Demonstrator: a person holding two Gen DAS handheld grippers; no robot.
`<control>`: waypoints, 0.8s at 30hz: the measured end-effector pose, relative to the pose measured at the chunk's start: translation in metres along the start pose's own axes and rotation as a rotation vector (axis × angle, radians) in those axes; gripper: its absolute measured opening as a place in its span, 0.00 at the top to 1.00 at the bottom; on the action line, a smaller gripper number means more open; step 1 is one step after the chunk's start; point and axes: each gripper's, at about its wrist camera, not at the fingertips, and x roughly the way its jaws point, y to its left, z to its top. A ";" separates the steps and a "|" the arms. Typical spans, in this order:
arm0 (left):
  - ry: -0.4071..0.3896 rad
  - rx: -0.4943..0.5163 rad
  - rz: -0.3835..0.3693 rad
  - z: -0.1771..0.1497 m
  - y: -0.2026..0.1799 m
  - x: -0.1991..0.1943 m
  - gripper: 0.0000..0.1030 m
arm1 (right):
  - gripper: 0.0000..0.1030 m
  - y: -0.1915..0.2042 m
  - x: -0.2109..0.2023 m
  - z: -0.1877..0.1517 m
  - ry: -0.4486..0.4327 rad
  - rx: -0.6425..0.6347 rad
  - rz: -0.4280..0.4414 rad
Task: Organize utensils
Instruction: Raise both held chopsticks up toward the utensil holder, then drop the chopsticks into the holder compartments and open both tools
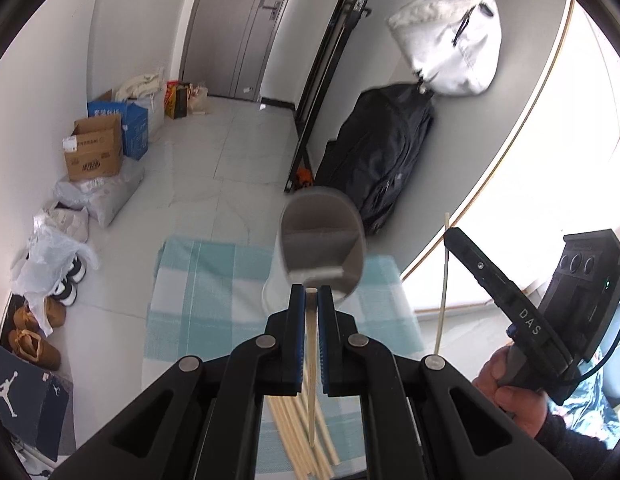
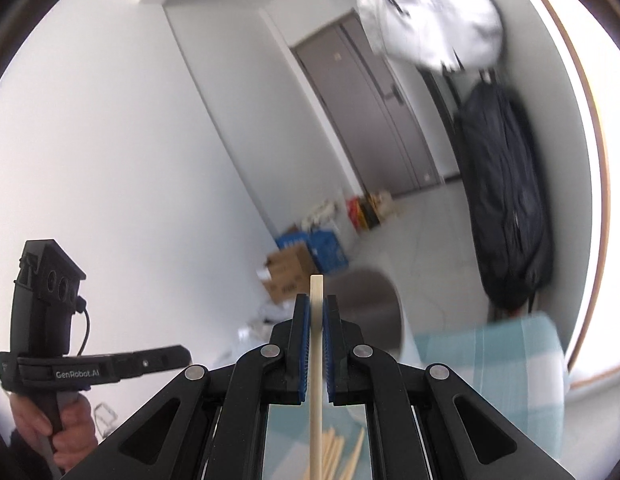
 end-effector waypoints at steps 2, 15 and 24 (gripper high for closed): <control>-0.034 -0.007 0.004 0.018 -0.005 -0.010 0.98 | 0.94 0.004 0.000 0.017 -0.034 -0.017 0.008; -0.275 -0.102 0.038 0.111 -0.001 -0.022 0.98 | 0.94 0.009 0.060 0.103 -0.181 -0.072 0.017; -0.224 -0.093 0.063 0.121 0.014 0.040 0.98 | 0.94 -0.015 0.132 0.103 -0.203 -0.119 -0.091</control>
